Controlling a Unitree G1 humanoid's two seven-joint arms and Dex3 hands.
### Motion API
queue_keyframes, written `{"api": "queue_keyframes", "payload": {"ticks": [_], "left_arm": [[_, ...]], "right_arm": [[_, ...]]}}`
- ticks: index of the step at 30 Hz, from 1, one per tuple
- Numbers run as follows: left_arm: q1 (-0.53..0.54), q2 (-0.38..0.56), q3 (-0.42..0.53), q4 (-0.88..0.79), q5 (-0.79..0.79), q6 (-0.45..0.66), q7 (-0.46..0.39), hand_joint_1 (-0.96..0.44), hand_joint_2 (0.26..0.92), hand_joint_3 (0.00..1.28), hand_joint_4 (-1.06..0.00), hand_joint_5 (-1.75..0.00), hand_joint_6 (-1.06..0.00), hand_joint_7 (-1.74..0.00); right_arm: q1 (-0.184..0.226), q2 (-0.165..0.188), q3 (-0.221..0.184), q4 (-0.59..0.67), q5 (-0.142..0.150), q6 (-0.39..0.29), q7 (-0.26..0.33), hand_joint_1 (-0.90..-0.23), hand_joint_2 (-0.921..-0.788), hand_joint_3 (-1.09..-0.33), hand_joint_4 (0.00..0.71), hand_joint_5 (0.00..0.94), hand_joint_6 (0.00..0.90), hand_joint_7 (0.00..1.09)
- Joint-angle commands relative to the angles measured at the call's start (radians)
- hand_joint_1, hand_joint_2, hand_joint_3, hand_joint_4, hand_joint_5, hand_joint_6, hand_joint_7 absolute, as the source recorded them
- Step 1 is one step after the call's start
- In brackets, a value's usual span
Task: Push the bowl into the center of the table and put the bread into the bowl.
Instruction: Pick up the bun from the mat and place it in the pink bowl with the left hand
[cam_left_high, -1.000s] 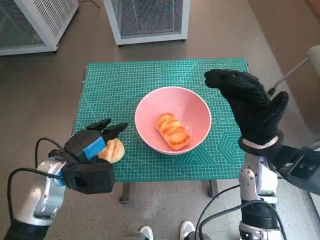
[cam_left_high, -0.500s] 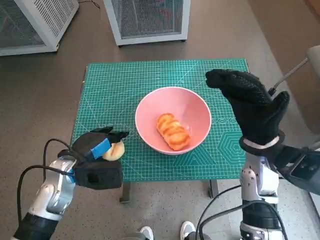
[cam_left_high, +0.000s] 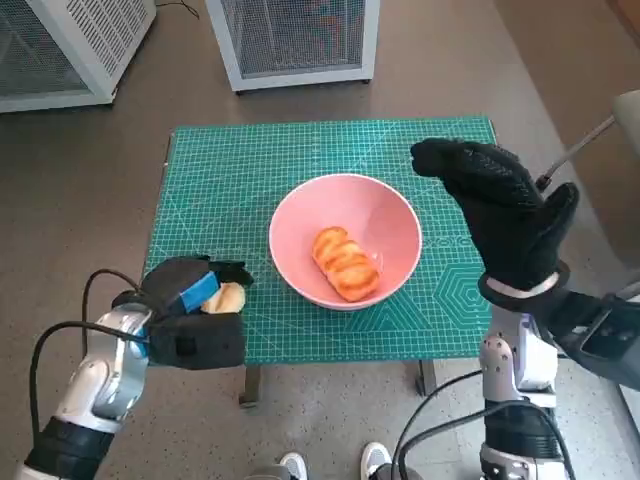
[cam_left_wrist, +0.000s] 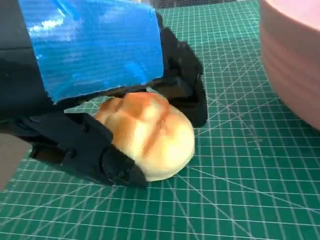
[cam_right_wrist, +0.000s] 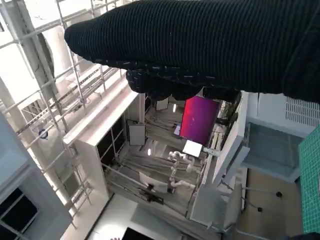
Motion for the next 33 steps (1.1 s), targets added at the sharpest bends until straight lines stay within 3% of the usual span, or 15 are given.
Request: {"api": "queue_keyframes", "payload": {"ticks": [1,9,15,16,18,22,27,33], "left_arm": [[0.014,0.026,0.025,-0.042,-0.019,0.004,-0.027,0.0,0.92,0.07,-0.7,-1.13,-0.61,-1.21],[0.017,0.039,0.124,-0.216,-0.064,0.059,-0.059,0.0,0.92,0.07,-0.7,-1.12,-0.62,-1.22],[0.008,0.027,0.198,-0.32,-0.098,0.056,-0.034,0.0,0.919,0.05,-0.73,-1.09,-0.64,-1.19],[-0.001,0.025,0.209,-0.334,-0.108,0.051,-0.03,0.0,0.919,0.05,-0.73,-1.09,-0.64,-1.19],[-0.019,0.018,0.222,-0.355,-0.12,0.047,-0.025,0.0,0.918,0.04,-0.74,-1.08,-0.65,-1.18],[-0.053,0.005,0.225,-0.383,-0.124,0.05,-0.021,0.0,0.919,0.03,-0.76,-1.06,-0.65,-1.16],[-0.118,-0.015,0.199,-0.407,-0.115,0.047,-0.02,0.0,0.92,0.02,-0.78,-1.06,-0.65,-1.15],[-0.21,-0.05,0.132,-0.387,-0.1,0.016,-0.025,0.0,0.92,0.03,-0.77,-1.07,-0.64,-1.15]], "right_arm": [[0.019,0.003,0.001,0.01,-0.011,0.007,-0.003,-0.376,-0.898,-0.548,0.55,0.073,0.103,0.9],[0.015,0.003,0.001,0.016,-0.008,0.008,0.0,-0.376,-0.895,-0.555,0.56,0.095,0.105,0.91],[0.011,0.005,0.002,0.02,-0.005,0.01,0.002,-0.377,-0.892,-0.563,0.558,0.122,0.107,0.93],[0.01,0.006,0.003,0.019,-0.005,0.011,0.001,-0.377,-0.889,-0.568,0.549,0.141,0.107,0.93],[0.009,0.007,0.005,0.019,-0.005,0.014,0.0,-0.377,-0.877,-0.593,0.47,0.309,0.102,0.95],[0.007,0.006,0.006,0.018,-0.004,0.018,-0.001,-0.377,-0.863,-0.626,0.383,0.5,0.099,0.98],[0.006,0.006,0.007,0.014,-0.004,0.024,-0.002,-0.379,-0.852,-0.652,0.343,0.596,0.093,1.01],[0.008,0.004,0.005,0.015,-0.003,0.022,0.002,-0.382,-0.847,-0.661,0.331,0.631,0.092,1.02]]}}
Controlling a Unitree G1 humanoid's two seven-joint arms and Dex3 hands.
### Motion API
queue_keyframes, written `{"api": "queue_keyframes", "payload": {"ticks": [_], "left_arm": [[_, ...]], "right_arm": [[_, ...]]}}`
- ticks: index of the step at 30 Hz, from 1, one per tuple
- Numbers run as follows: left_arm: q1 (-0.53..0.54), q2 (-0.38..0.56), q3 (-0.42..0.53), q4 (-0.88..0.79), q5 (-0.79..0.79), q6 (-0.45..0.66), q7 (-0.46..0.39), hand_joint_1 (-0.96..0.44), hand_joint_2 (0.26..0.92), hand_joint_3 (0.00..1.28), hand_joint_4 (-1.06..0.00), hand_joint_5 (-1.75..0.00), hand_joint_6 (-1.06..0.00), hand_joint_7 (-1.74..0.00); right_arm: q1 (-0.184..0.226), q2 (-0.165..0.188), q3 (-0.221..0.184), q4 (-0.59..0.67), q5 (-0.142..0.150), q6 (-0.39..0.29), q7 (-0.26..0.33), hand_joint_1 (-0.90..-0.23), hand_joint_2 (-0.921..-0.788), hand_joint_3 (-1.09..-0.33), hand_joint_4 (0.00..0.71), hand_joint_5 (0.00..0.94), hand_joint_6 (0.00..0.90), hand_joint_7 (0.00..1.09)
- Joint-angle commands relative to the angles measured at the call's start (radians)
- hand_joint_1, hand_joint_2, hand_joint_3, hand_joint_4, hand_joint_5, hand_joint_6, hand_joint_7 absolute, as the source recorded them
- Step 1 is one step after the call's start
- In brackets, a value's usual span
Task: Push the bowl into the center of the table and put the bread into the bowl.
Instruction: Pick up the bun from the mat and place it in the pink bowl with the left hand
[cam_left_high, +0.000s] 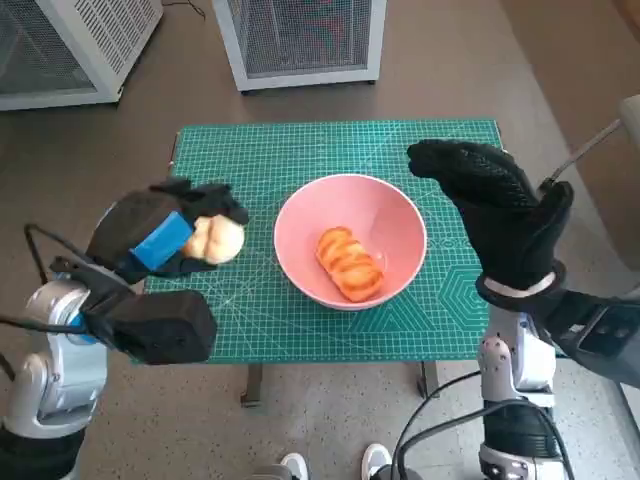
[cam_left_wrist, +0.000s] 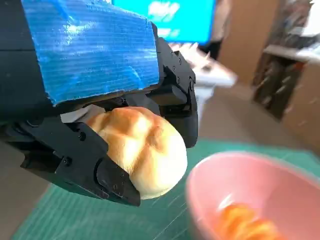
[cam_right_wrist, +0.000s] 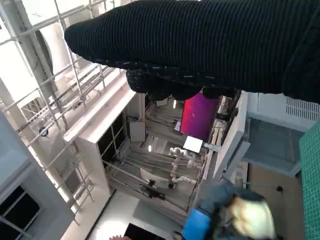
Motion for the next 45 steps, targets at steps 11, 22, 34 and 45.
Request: {"api": "queue_keyframes", "payload": {"ticks": [11,22,34,45], "left_arm": [[-0.274,-0.108,-0.179,0.182,0.022,-0.138,0.0,0.0,0.92,0.03,-0.77,-1.06,-0.64,-1.18],[-0.383,-0.2,-0.257,0.402,0.033,-0.242,0.03,0.0,0.919,0.05,-0.74,-1.17,-0.62,-1.12],[-0.384,-0.246,-0.306,0.52,0.08,-0.221,0.027,-0.1,0.841,0.12,-0.39,-0.41,-0.32,-0.64],[-0.378,-0.231,-0.342,0.551,0.142,-0.207,0.033,-0.38,0.854,0.02,-0.24,-0.01,-0.27,-0.27]], "right_arm": [[0.017,-0.005,-0.003,-0.001,-0.011,0.013,-0.006,-0.38,-0.843,-0.671,0.339,0.656,0.092,1.03],[0.035,-0.01,-0.013,-0.014,-0.012,0.0,-0.007,-0.384,-0.844,-0.661,0.35,0.65,0.11,1.01],[0.042,-0.009,-0.016,-0.023,-0.019,-0.007,-0.018,-0.396,-0.881,-0.584,0.377,0.602,0.123,0.98],[0.032,-0.009,-0.015,-0.017,-0.015,-0.006,-0.015,-0.398,-0.905,-0.534,0.393,0.584,0.13,0.97]]}}
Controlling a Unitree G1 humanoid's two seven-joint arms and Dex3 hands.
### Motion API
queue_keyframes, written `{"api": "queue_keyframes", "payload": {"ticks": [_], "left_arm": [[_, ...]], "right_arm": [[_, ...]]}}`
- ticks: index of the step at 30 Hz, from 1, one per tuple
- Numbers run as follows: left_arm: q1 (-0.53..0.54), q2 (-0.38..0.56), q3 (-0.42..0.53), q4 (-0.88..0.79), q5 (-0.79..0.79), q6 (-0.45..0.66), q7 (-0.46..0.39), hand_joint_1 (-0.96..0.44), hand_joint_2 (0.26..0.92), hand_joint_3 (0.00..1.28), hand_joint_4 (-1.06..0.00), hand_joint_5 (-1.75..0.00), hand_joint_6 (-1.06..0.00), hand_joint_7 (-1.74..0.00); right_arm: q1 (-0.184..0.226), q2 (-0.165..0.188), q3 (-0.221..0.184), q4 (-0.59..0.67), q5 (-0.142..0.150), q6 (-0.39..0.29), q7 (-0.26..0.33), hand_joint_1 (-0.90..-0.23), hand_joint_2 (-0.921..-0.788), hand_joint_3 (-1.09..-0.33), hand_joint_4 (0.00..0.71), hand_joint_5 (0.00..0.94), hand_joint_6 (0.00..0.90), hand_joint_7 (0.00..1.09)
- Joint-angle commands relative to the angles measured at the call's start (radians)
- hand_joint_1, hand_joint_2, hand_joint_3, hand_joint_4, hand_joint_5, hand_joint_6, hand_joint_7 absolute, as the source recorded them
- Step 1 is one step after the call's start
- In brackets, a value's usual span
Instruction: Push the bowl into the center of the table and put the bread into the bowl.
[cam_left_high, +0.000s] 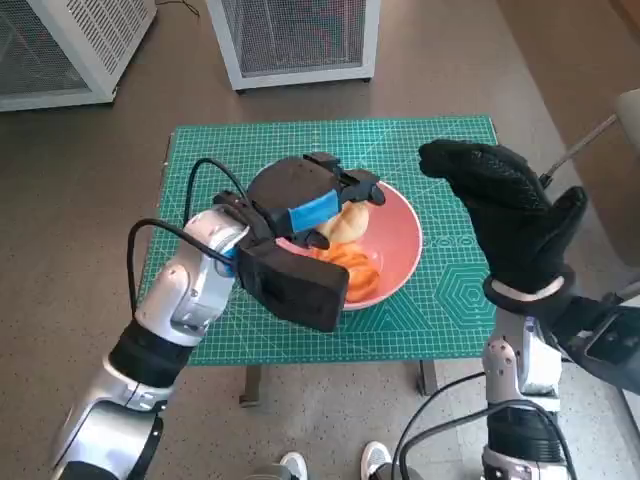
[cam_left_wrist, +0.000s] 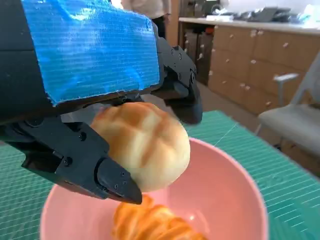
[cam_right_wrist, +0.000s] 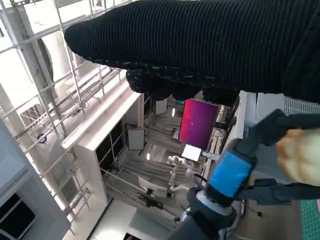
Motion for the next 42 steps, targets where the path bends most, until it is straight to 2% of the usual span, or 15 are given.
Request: {"api": "queue_keyframes", "payload": {"ticks": [1,7,18,24,27,30,33,35,40,42], "left_arm": [[-0.003,0.007,-0.011,0.023,0.022,-0.004,0.011,-0.38,0.856,0.02,-0.24,0.0,-0.27,-0.26],[0.004,0.015,-0.004,0.038,0.018,-0.029,0.029,-0.41,0.86,0.01,-0.21,0.0,-0.27,-0.23],[0.039,0.021,0.035,-0.011,-0.006,-0.018,0.044,-0.43,0.866,0.01,-0.19,0.0,-0.26,-0.2],[0.069,0.041,0.104,-0.09,-0.061,-0.014,0.037,-0.45,0.869,0.01,-0.19,0.0,-0.27,-0.18],[0.09,0.045,0.159,-0.136,-0.127,-0.022,0.034,-0.45,0.868,0.0,-0.2,0.0,-0.29,-0.16],[0.136,0.012,0.24,-0.174,-0.251,-0.052,0.064,-0.46,0.87,0.0,-0.2,0.0,-0.3,-0.14],[0.171,-0.038,0.31,-0.159,-0.387,-0.134,0.111,-0.48,0.892,0.01,-0.21,0.0,-0.3,-0.13],[0.185,-0.071,0.352,-0.136,-0.479,-0.208,0.133,-0.5,0.909,0.05,-0.22,-0.01,-0.31,-0.13],[0.222,-0.149,0.405,-0.172,-0.624,-0.297,0.172,-0.54,0.919,0.19,-0.24,-0.02,-0.31,-0.14],[0.239,-0.173,0.411,-0.205,-0.648,-0.314,0.189,-0.55,0.92,0.26,-0.25,-0.02,-0.2,-0.36]], "right_arm": [[0.014,-0.002,0.0,0.006,-0.012,0.005,-0.003,-0.398,-0.909,-0.525,0.395,0.58,0.132,0.97],[0.01,0.0,0.003,0.003,-0.012,0.009,-0.006,-0.398,-0.919,-0.506,0.4,0.574,0.133,0.97],[0.001,0.001,0.005,0.009,-0.005,0.011,0.0,-0.403,-0.921,-0.498,0.403,0.572,0.135,0.96],[-0.002,-0.002,0.001,0.012,0.001,0.012,0.004,-0.398,-0.921,-0.497,0.402,0.568,0.137,0.96],[-0.003,-0.006,-0.003,0.011,0.004,0.013,0.003,-0.398,-0.921,-0.486,0.402,0.526,0.153,0.92],[-0.007,-0.01,-0.01,0.009,0.006,0.013,0.0,-0.399,-0.921,-0.474,0.41,0.443,0.17,0.87],[-0.009,-0.01,-0.014,0.0,0.0,0.011,-0.012,-0.396,-0.921,-0.458,0.444,0.291,0.189,0.78],[-0.01,-0.007,-0.014,-0.01,-0.016,0.003,-0.028,-0.39,-0.921,-0.449,0.446,0.207,0.189,0.73],[-0.025,0.001,-0.012,-0.029,-0.062,-0.014,-0.085,-0.378,-0.921,-0.444,0.413,0.127,0.173,0.69],[-0.032,0.004,-0.01,-0.034,-0.082,-0.022,-0.108,-0.37,-0.921,-0.447,0.401,0.11,0.166,0.69]]}}
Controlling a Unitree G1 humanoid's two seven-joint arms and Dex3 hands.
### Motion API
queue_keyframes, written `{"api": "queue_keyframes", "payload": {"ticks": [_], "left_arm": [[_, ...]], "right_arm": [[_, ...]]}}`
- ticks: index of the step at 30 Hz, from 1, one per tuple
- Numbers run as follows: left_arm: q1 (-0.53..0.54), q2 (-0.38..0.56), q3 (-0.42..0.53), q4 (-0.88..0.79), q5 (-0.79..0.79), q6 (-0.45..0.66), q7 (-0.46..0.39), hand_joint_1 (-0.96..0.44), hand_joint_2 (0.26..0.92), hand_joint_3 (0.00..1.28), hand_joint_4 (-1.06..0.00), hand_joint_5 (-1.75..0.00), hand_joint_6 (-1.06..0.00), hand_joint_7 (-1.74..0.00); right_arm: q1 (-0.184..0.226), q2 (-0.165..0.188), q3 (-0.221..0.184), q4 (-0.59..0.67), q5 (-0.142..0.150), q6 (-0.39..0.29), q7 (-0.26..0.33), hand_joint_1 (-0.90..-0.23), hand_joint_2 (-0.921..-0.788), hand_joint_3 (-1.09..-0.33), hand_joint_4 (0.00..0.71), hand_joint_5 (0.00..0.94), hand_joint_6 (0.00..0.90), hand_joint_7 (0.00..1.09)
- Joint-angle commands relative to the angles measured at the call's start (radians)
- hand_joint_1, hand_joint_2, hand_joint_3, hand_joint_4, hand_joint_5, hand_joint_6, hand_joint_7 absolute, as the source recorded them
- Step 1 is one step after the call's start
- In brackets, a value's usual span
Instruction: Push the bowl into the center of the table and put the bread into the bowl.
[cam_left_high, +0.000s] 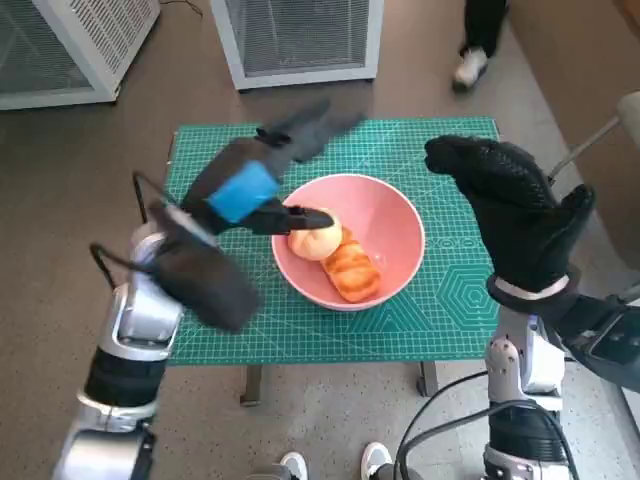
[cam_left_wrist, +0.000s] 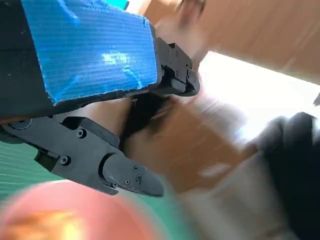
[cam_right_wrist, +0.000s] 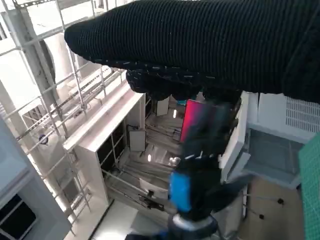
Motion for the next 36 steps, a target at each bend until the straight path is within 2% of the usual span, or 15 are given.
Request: {"api": "queue_keyframes", "payload": {"ticks": [1,2,5,9,14,17,20,36], "left_arm": [[0.043,-0.065,0.027,-0.068,-0.081,-0.055,0.044,-0.56,0.92,0.3,-0.26,-0.03,-0.13,-0.51],[0.049,-0.071,0.03,-0.081,-0.09,-0.059,0.047,-0.57,0.921,0.33,-0.27,-0.03,-0.08,-0.6],[0.066,-0.081,0.038,-0.11,-0.124,-0.055,0.045,-0.6,0.921,0.42,-0.27,-0.04,-0.03,-0.7],[0.091,-0.103,0.046,-0.14,-0.186,-0.033,0.034,-0.63,0.921,0.46,-0.26,-0.04,-0.01,-0.71],[0.116,-0.121,0.05,-0.159,-0.263,-0.014,0.014,-0.62,0.921,0.49,-0.23,-0.02,0.0,-0.68],[0.124,-0.126,0.052,-0.16,-0.28,-0.014,0.01,-0.62,0.921,0.48,-0.21,-0.02,0.0,-0.65],[0.128,-0.128,0.054,-0.156,-0.292,-0.016,0.003,-0.61,0.921,0.47,-0.2,-0.01,0.0,-0.63],[0.13,-0.131,0.052,-0.142,-0.274,-0.039,0.007,-0.6,0.921,0.46,-0.21,-0.02,0.0,-0.65]], "right_arm": [[-0.013,0.005,0.0,-0.015,-0.052,-0.014,-0.057,-0.364,-0.921,-0.448,0.395,0.101,0.162,0.68],[-0.018,0.007,0.001,-0.017,-0.062,-0.017,-0.07,-0.36,-0.921,-0.45,0.391,0.095,0.159,0.68],[-0.029,0.01,0.004,-0.02,-0.086,-0.023,-0.099,-0.347,-0.92,-0.455,0.384,0.083,0.152,0.68],[-0.039,0.015,0.013,-0.028,-0.111,-0.026,-0.132,-0.345,-0.913,-0.458,0.383,0.071,0.147,0.67],[-0.058,0.015,0.024,-0.017,-0.133,-0.043,-0.146,-0.353,-0.906,-0.463,0.384,0.056,0.138,0.67],[-0.068,0.012,0.03,-0.006,-0.138,-0.052,-0.147,-0.366,-0.916,-0.44,0.387,0.044,0.115,0.69],[-0.077,0.008,0.035,0.0,-0.14,-0.054,-0.147,-0.372,-0.919,-0.432,0.387,0.038,0.105,0.69],[-0.084,-0.009,0.045,-0.013,-0.143,-0.034,-0.149,-0.354,-0.921,-0.453,0.385,0.026,0.09,0.71]]}}
